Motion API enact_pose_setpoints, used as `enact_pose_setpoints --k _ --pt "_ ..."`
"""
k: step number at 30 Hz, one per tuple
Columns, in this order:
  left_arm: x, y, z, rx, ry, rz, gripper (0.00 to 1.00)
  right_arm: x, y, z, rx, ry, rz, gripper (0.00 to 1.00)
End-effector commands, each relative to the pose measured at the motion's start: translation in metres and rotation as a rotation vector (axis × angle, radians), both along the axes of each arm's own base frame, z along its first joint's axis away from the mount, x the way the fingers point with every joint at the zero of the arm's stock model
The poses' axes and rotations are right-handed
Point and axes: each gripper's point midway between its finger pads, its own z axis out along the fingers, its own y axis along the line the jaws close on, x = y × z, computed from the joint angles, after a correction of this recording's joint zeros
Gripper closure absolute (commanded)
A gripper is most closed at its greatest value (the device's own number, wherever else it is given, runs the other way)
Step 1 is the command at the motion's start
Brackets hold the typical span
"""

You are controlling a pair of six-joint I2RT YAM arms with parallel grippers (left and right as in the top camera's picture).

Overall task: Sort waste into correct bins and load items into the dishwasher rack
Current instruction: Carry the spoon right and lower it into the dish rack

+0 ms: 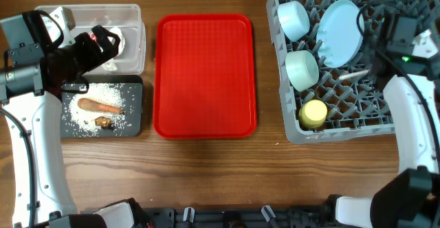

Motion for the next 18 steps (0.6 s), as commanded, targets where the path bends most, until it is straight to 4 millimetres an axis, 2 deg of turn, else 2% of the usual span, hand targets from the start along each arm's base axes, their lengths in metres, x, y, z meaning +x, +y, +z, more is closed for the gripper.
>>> enact_pose_setpoints --k 1,11,18 --pt "0.001 0.002 0.003 0.01 -0.011 -0.001 0.0 0.004 0.002 -0.024 -0.006 0.055 0.059 0.96" --pt "0.001 0.002 0.003 0.01 -0.011 -0.001 0.0 0.017 0.007 -0.056 0.016 0.118 0.135 0.96" --pt "0.001 0.002 0.003 0.01 -0.011 -0.001 0.0 0.02 0.008 -0.061 0.048 0.093 0.097 0.96"
